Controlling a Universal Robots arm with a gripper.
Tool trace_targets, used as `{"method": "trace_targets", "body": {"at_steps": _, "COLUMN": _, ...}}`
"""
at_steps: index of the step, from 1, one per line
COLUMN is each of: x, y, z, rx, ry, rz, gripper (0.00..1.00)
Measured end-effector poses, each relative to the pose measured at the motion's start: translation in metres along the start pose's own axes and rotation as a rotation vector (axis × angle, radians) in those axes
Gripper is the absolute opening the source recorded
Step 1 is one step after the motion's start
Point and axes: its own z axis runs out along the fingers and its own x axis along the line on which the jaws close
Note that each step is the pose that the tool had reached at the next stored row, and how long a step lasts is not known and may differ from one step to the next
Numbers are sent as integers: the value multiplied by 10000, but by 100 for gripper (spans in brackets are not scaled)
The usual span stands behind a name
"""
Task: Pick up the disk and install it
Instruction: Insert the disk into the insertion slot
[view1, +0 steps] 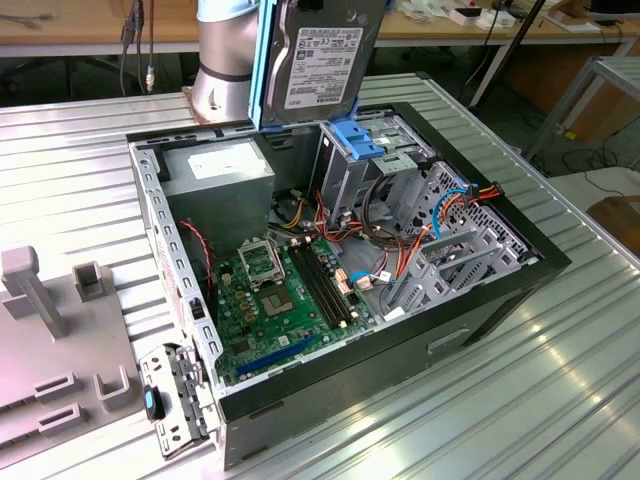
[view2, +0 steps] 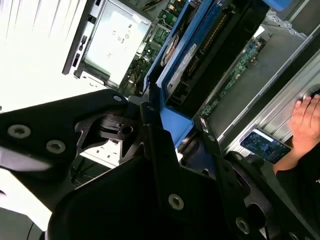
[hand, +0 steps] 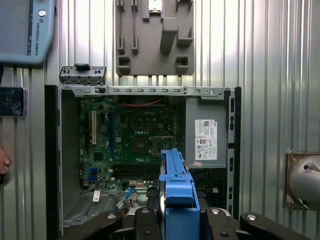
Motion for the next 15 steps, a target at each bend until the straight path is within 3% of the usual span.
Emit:
{"method": "trace_targets", "body": {"at_steps": 7, "x": 31, "y": -21, "z": 25, "rx": 29, "ry": 2, "rz": 31, "gripper": 37}}
{"method": "trace_targets", "body": {"at_steps": 15, "x": 131, "y": -26, "z": 53, "rx": 35, "ry": 1, "rz": 42, "gripper": 37}}
